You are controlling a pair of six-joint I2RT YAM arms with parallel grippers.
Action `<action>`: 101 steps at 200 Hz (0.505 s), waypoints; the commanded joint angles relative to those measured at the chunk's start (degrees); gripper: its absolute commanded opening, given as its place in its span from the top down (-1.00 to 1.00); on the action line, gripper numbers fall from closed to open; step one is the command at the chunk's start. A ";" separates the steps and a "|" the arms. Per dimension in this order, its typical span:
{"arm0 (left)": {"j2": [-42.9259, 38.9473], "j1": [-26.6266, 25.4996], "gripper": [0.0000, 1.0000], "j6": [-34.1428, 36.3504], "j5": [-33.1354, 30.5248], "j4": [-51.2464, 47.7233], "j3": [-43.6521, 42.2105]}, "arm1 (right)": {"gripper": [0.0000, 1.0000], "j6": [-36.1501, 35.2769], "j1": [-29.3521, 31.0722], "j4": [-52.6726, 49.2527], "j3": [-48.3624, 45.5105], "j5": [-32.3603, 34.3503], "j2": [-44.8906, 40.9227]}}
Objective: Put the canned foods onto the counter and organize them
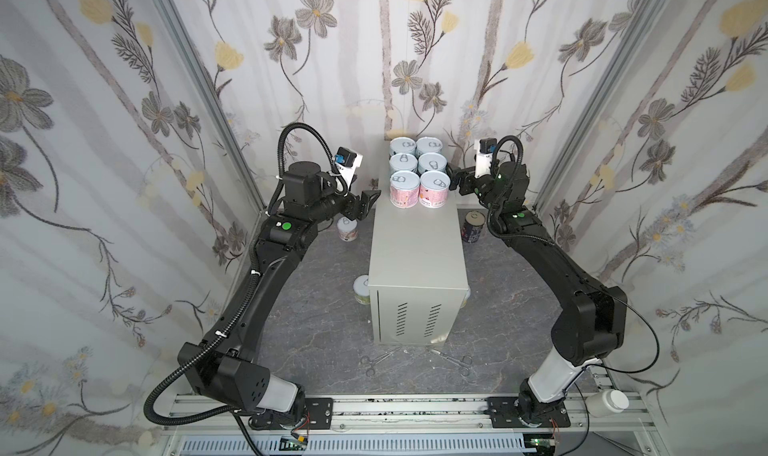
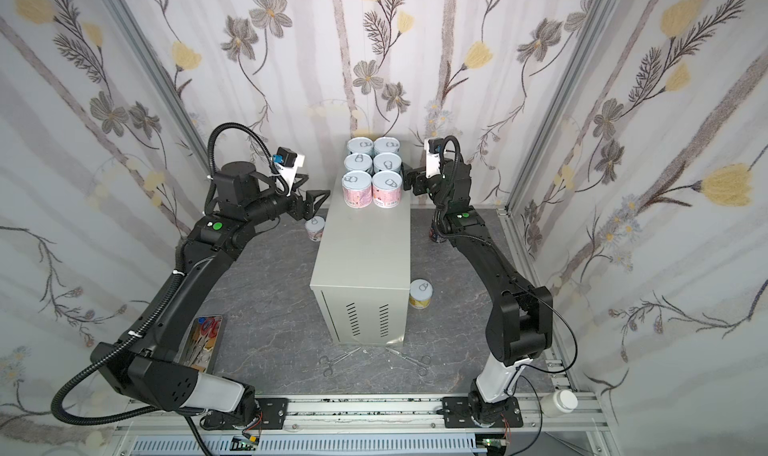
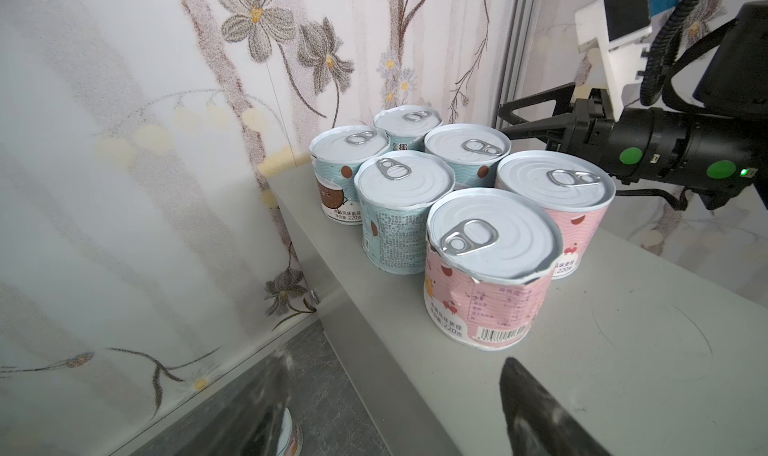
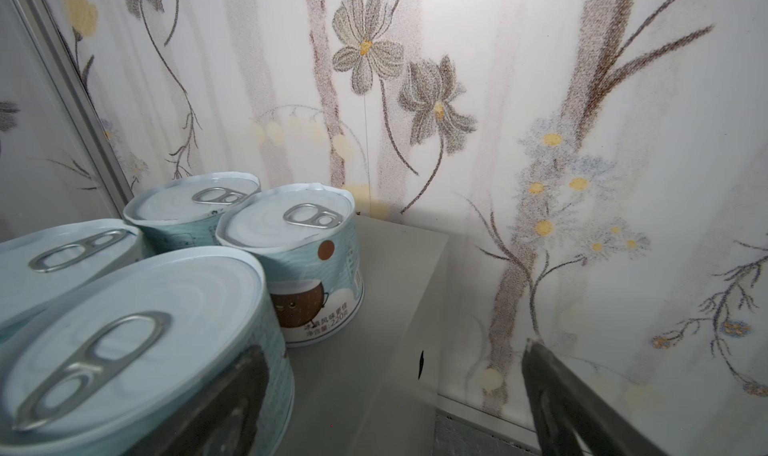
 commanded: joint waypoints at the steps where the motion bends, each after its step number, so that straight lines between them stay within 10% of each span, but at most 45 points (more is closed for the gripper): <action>1: 0.27 0.14 -0.60 0.71 -0.06 0.91 0.48 | -0.91 0.13 0.07 2.14 0.56 -1.04 0.10; 101: 1.07 0.09 -0.60 0.80 0.12 0.83 0.90 | -0.91 0.49 0.36 2.15 1.17 -2.01 0.62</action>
